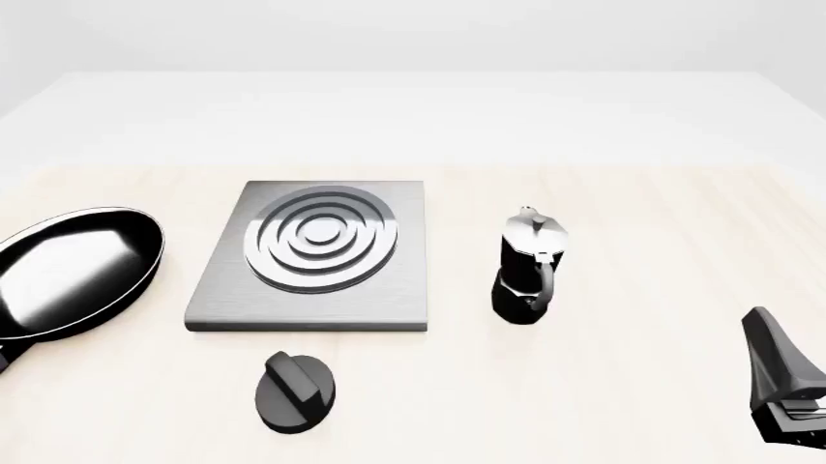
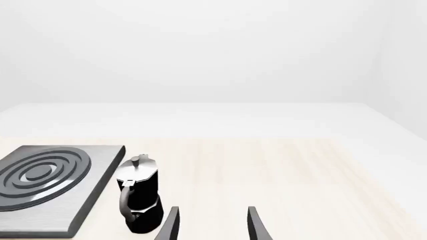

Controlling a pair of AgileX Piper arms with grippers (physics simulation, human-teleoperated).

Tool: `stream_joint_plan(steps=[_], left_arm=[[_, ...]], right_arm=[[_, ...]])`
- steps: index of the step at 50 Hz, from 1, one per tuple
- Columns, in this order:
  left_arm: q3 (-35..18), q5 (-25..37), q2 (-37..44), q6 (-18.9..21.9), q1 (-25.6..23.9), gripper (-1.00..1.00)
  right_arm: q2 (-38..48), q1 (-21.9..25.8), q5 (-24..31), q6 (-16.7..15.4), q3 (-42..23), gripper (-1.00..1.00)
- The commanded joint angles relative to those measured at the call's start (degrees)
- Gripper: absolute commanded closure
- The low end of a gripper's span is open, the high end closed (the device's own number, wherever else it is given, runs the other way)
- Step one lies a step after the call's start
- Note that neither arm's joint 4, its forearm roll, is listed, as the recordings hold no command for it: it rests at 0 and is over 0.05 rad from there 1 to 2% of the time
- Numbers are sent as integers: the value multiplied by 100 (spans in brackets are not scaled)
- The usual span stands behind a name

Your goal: Turn on the stove and put the frying pan on it.

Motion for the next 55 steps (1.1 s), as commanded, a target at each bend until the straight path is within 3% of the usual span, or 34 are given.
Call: stream_joint_plan(steps=[1,4,5,19,32,41,55], left_arm=[[-19,-240,326,93,30,-100],[88,-382,220,116,-95,-100],[60,-374,231,99,-71,100],[94,-494,-58,133,-76,100],[-87,334,-1124,177,-445,100],[-519,1181,-2012,106,-799,100],[-928,1688,-2675,318,-1111,100]], right_arm=[[1,-1,0,0,0,-100],[0,1,0,1,0,-100],[0,0,0,0,0,-100],[0,0,0,1,0,-100],[0,-1,0,0,0,-100],[1,0,0,0,0,-100],[1,0,0,0,0,-100]])
